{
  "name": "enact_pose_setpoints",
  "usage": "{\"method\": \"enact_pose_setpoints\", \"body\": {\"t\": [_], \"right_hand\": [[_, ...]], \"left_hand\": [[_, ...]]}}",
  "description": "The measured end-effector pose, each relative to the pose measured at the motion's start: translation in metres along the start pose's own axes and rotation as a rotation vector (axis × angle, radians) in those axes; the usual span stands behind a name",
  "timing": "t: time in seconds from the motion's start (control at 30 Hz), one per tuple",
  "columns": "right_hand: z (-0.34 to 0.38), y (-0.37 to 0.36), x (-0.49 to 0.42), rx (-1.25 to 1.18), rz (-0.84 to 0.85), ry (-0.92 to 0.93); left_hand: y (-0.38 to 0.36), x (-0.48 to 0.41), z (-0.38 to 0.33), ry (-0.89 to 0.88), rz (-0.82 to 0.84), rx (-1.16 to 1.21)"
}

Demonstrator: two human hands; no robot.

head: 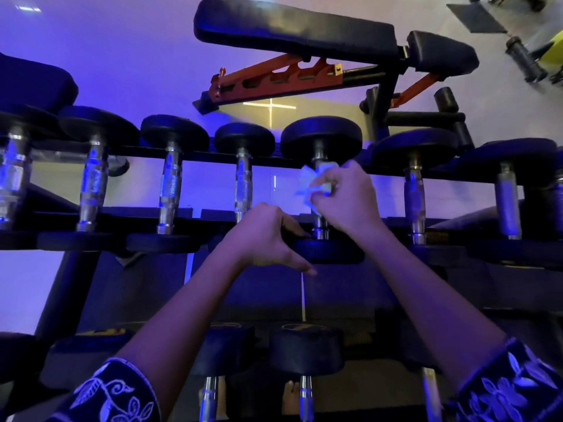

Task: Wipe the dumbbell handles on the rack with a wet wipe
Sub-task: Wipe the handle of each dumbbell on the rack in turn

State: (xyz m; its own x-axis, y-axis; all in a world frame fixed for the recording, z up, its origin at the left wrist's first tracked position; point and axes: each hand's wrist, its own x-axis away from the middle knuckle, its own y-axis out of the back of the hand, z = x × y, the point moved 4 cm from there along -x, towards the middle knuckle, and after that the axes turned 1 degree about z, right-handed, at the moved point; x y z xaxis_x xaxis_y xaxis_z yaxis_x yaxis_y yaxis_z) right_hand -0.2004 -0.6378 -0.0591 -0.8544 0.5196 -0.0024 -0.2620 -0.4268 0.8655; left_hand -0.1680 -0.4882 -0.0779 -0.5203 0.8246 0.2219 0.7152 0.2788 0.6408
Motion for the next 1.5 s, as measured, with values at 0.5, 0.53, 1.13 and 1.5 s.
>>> {"method": "enact_pose_setpoints", "body": {"t": [0.5, 0.53, 1.13, 1.5], "right_hand": [[-0.04, -0.023, 0.008, -1.019, 0.294, -0.523], [-0.044, -0.024, 0.003, -1.046, 0.322, -0.556], [-0.061, -0.011, 0.014, -0.922, 0.389, -0.312], [-0.08, 0.005, 0.012, -0.861, 0.219, -0.35]], "left_hand": [[0.001, -0.003, 0.001, -0.02, 0.029, 0.031], [0.001, -0.003, 0.001, -0.023, 0.03, 0.024], [-0.028, 0.002, -0.04, -0.133, 0.048, -0.723], [-0.062, -0.048, -0.107, -0.115, 0.248, -0.989]]}}
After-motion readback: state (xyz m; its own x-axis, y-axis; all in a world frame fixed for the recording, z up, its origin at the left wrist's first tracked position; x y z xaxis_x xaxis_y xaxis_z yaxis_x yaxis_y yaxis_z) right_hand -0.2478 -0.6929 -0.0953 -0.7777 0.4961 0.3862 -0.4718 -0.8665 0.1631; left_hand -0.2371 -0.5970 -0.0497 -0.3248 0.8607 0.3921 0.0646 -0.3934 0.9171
